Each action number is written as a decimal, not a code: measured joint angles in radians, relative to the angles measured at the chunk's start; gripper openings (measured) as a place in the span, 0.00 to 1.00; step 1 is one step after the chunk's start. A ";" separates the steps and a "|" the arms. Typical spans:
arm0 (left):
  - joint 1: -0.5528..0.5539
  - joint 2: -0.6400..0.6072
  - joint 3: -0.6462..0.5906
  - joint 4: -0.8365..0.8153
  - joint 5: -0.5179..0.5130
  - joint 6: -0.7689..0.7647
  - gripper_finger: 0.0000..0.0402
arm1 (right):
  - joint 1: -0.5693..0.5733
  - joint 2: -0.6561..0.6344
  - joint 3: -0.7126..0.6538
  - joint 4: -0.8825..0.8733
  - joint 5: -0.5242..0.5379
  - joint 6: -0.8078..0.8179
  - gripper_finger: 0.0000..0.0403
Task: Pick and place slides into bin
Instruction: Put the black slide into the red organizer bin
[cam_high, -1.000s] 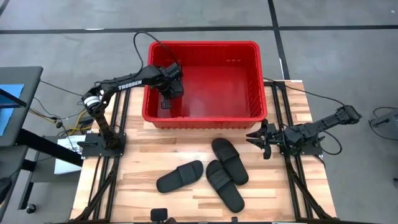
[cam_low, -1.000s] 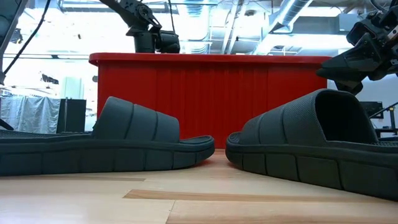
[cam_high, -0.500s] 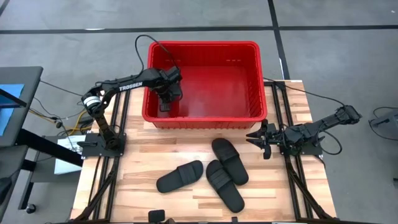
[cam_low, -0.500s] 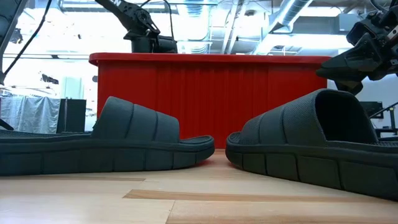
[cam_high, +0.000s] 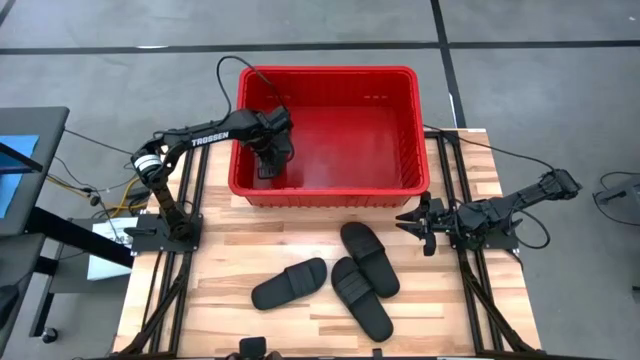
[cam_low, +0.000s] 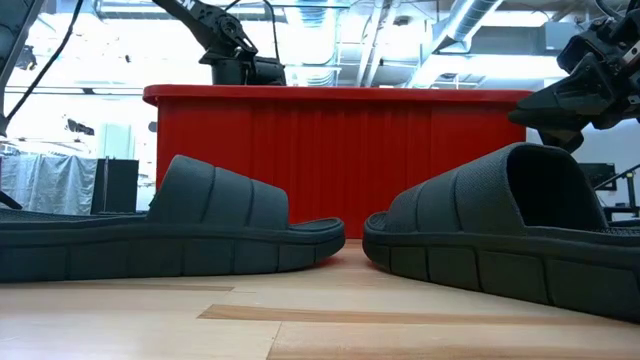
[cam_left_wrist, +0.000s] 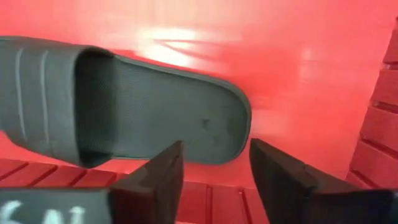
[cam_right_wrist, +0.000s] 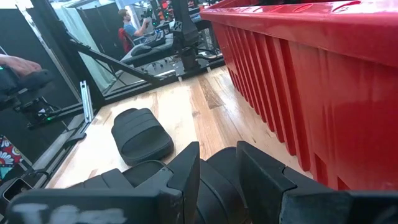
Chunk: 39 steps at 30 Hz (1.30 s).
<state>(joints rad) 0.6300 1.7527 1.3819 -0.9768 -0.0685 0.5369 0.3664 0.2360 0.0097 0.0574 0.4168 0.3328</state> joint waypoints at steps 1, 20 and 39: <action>0.000 0.000 0.000 0.000 -0.002 0.000 0.47 | 0.000 0.000 0.000 0.000 0.000 0.000 0.24; 0.000 0.000 0.292 -0.131 -0.224 0.058 0.47 | 0.000 0.000 0.000 0.000 0.000 0.000 0.24; -0.069 -0.102 0.915 -0.417 -0.165 -0.206 0.39 | 0.000 0.000 0.000 0.000 0.000 0.000 0.24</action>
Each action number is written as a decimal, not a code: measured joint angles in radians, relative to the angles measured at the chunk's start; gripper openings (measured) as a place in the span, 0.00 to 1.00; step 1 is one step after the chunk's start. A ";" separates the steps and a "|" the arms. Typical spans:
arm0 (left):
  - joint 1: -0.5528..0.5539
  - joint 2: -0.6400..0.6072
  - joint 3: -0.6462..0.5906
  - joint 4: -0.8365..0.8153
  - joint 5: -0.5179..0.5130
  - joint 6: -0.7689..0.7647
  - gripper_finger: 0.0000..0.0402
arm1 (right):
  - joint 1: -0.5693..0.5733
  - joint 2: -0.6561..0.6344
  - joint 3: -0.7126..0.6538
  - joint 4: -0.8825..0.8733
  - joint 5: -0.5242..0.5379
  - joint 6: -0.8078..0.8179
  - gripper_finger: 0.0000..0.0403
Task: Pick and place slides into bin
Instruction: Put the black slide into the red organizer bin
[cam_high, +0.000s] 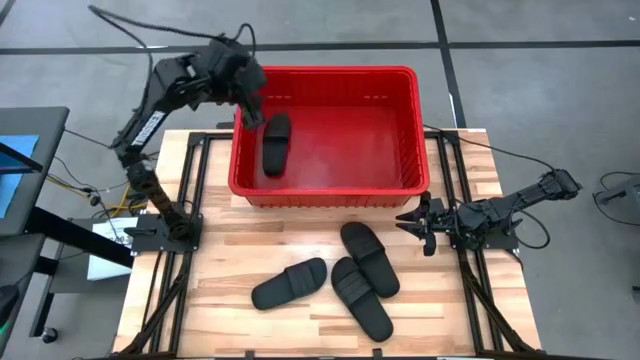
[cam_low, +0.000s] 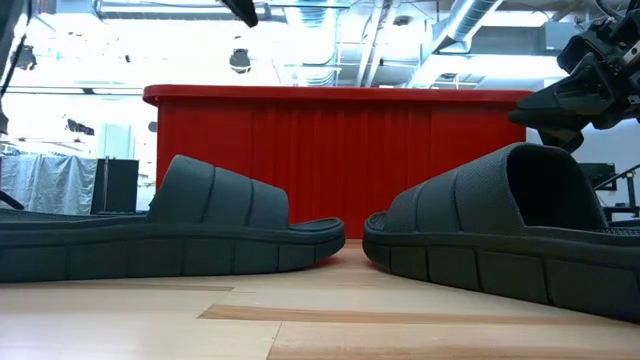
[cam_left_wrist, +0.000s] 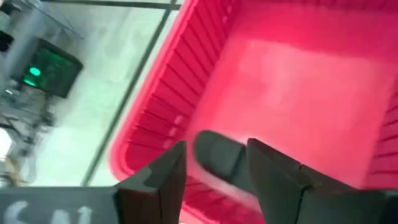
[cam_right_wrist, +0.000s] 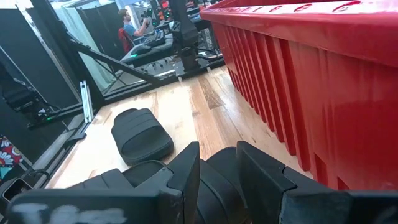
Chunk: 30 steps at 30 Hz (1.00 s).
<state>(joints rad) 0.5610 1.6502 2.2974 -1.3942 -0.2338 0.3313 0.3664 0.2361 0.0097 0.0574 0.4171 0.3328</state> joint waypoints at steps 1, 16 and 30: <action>-0.010 -0.018 -0.008 0.005 0.008 -0.023 0.39 | 0.000 0.000 0.000 0.000 0.000 0.000 0.24; -0.150 -0.095 -0.012 -0.095 0.536 -0.213 0.39 | 0.000 0.000 0.000 0.000 0.000 0.000 0.24; -0.395 -0.095 -0.012 -0.123 0.644 -0.245 0.39 | 0.000 0.000 0.000 0.000 0.000 0.000 0.24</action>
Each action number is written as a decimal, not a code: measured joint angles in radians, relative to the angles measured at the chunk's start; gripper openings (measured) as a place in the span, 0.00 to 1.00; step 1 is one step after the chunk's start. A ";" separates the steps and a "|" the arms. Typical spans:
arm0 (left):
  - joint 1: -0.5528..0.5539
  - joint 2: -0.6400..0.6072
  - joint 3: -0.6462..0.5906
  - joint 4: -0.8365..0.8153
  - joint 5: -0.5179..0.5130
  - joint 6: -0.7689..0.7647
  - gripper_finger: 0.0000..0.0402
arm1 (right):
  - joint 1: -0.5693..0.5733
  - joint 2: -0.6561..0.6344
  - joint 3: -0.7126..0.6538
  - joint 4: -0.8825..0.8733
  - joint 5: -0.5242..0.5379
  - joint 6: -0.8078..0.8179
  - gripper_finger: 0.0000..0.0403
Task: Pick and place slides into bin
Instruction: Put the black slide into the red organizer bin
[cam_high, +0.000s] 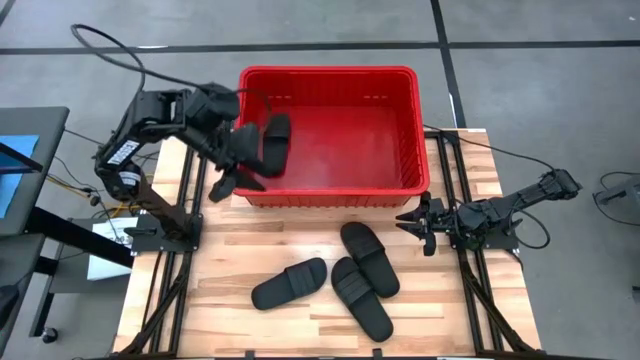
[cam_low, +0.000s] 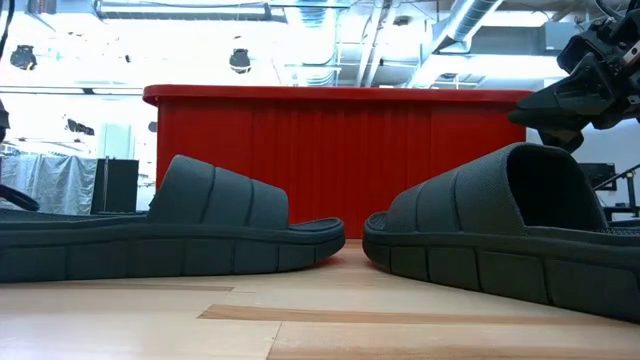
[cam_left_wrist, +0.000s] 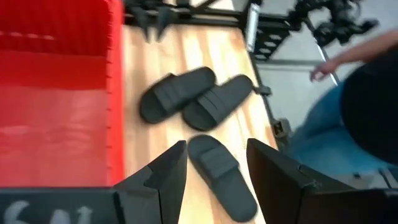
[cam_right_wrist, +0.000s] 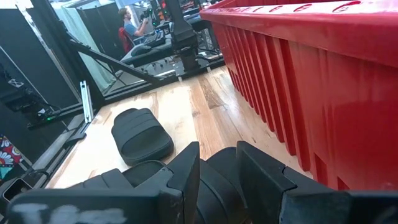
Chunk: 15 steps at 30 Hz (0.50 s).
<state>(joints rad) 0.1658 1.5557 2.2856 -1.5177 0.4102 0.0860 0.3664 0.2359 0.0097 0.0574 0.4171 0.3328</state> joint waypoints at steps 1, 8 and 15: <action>-0.017 0.000 0.000 0.000 -0.005 0.000 0.39 | 0.000 0.000 0.000 0.000 0.000 0.000 0.24; -0.105 0.000 0.000 -0.003 -0.063 -0.018 0.39 | 0.000 0.000 0.000 0.000 0.000 0.000 0.24; -0.155 0.025 -0.001 0.002 -0.131 -0.056 0.39 | 0.000 0.000 0.000 0.000 0.000 0.000 0.24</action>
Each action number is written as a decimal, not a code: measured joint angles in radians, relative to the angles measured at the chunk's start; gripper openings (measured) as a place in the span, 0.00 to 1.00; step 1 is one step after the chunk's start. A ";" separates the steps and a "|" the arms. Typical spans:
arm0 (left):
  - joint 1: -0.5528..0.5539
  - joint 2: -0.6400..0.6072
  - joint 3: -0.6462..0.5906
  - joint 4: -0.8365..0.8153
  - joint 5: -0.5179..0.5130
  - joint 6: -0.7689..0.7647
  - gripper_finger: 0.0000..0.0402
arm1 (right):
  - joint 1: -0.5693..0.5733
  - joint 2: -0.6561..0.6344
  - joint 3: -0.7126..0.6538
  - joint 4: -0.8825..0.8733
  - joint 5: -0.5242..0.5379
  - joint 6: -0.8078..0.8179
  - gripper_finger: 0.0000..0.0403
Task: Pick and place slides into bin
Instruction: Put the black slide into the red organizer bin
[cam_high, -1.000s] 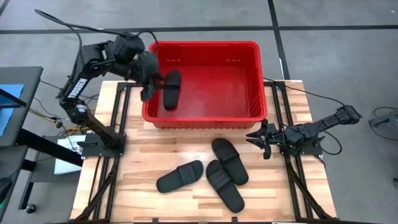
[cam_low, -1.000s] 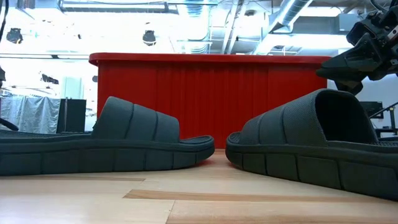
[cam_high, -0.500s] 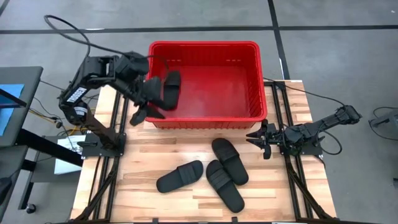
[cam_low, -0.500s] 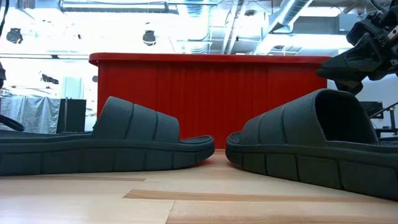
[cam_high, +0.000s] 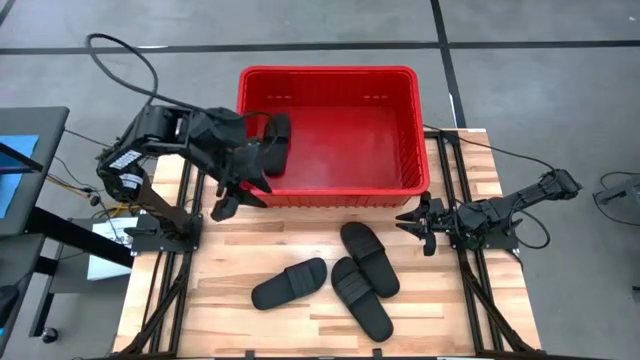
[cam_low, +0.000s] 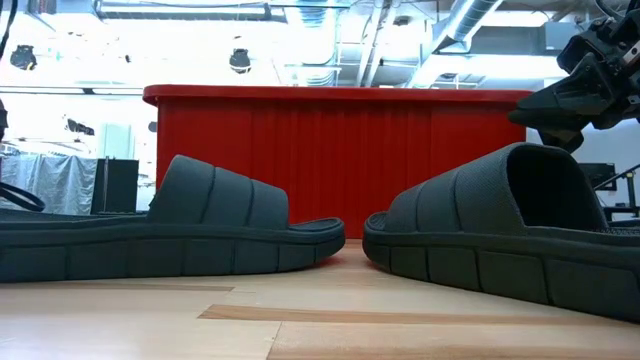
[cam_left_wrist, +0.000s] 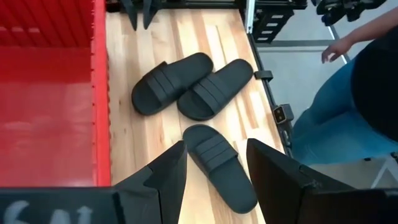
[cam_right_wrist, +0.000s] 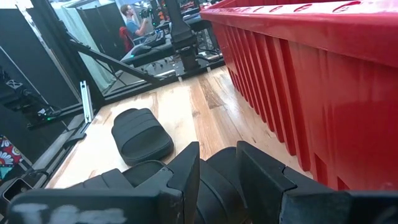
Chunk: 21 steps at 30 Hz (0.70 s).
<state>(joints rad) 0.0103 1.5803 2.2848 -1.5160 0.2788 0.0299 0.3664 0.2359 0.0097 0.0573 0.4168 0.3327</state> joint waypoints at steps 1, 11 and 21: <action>-0.008 0.006 0.000 0.006 0.000 -0.004 0.39 | 0.000 0.000 0.000 0.000 0.000 0.000 0.24; -0.040 0.116 0.000 0.028 -0.188 -0.204 0.39 | 0.000 0.000 0.000 0.000 0.000 0.000 0.24; -0.057 0.224 0.000 0.028 -0.166 -0.303 0.39 | 0.000 0.000 0.000 0.000 0.000 0.000 0.24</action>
<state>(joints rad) -0.0472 1.8045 2.2852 -1.4878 0.1126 -0.2730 0.3664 0.2359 0.0097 0.0574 0.4171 0.3325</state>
